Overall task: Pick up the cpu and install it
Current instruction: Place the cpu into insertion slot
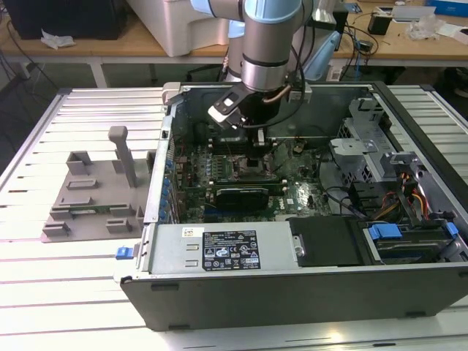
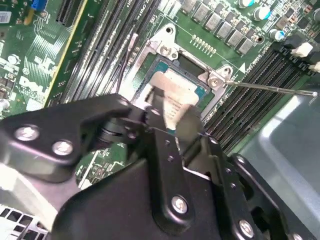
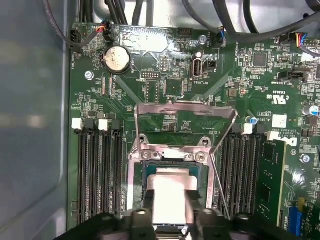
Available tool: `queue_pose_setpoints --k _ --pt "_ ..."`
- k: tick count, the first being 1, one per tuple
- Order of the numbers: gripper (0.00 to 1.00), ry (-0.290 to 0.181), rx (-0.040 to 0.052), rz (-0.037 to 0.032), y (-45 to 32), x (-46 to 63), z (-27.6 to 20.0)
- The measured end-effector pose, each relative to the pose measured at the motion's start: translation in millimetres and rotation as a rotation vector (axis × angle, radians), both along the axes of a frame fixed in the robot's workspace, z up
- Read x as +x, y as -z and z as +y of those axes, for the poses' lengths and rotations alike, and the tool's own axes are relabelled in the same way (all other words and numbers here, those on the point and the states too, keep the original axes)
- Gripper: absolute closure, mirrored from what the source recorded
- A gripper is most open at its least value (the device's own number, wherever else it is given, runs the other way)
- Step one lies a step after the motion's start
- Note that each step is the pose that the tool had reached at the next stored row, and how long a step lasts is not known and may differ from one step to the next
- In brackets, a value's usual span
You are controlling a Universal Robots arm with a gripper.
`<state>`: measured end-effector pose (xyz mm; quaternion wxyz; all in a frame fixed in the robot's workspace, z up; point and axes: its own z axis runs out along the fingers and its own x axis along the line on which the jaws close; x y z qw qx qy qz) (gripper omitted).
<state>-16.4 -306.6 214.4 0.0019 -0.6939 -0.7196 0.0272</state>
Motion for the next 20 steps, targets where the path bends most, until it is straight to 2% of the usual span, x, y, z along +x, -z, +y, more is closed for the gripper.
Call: queue_pose_setpoints --k 2,3,5,6,8,14,17,19,20 --pt "0.77 0.0 0.0029 0.0001 0.0 -2.3 -1.9" --pt "0.83 0.0 0.0099 0.0001 0.6 -3.9 -2.9" --pt "0.83 0.0 0.0328 0.0001 2.4 -5.8 -3.2" --pt "0.83 0.0 0.0367 -0.0001 3.0 -5.9 -3.2" --pt "0.9 0.0 0.0371 0.0001 3.0 -5.9 -3.3" --pt "0.9 -0.002 0.0366 0.0031 8.6 -4.1 -3.7" --pt "0.9 -0.003 0.0364 0.0081 10.0 8.9 -3.7" --pt "0.9 -0.004 0.0375 0.0075 9.4 10.8 -3.6" --pt "0.9 -0.004 0.038 0.0074 5.9 10.9 -3.5"
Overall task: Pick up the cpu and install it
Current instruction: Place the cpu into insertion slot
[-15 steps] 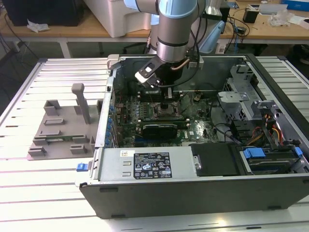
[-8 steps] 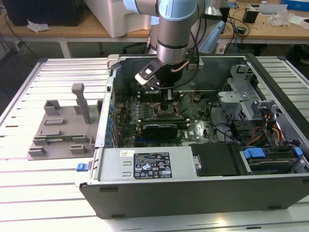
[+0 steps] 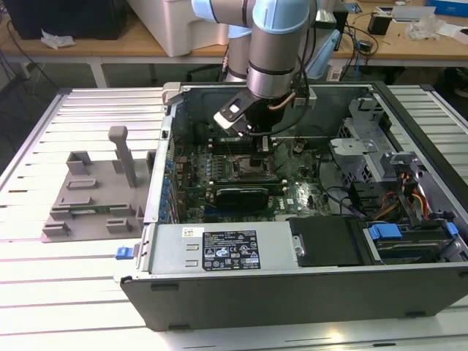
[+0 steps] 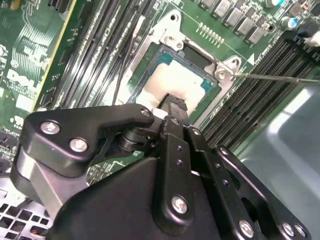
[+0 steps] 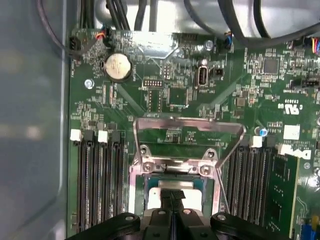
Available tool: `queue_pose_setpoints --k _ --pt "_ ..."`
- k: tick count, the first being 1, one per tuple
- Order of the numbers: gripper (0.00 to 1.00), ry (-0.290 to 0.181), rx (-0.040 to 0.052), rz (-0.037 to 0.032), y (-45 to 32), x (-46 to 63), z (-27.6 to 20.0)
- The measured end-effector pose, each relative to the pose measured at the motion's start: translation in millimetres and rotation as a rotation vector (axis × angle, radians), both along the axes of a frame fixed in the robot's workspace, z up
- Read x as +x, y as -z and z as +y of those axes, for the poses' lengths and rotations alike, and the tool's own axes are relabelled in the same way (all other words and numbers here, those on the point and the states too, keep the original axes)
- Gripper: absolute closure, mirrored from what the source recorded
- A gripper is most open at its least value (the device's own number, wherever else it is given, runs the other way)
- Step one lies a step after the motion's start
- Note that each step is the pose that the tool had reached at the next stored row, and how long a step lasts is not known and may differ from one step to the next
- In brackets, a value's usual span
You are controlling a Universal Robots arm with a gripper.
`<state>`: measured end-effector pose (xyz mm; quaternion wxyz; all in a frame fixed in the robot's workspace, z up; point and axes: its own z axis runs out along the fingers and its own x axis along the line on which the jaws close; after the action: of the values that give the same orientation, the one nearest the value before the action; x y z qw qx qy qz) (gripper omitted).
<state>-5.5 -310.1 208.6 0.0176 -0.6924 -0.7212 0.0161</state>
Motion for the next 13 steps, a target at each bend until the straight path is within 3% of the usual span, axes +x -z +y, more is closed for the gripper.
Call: queue_pose_setpoints --k 3,6,8,10,13 --pt "0.9 0.0 -0.0011 0.0006 -17.8 -0.1 -0.2" --pt "0.9 0.0 -0.0011 0.0006 -49.8 -0.1 -0.2" --pt "0.9 0.0 -0.0012 0.0006 -58.7 -0.1 -0.2" --pt "0.9 0.0 -0.0013 0.0007 -79.0 -0.1 -0.2" --pt "0.9 0.0 -0.001 0.0005 -79.2 0.0 -0.2"
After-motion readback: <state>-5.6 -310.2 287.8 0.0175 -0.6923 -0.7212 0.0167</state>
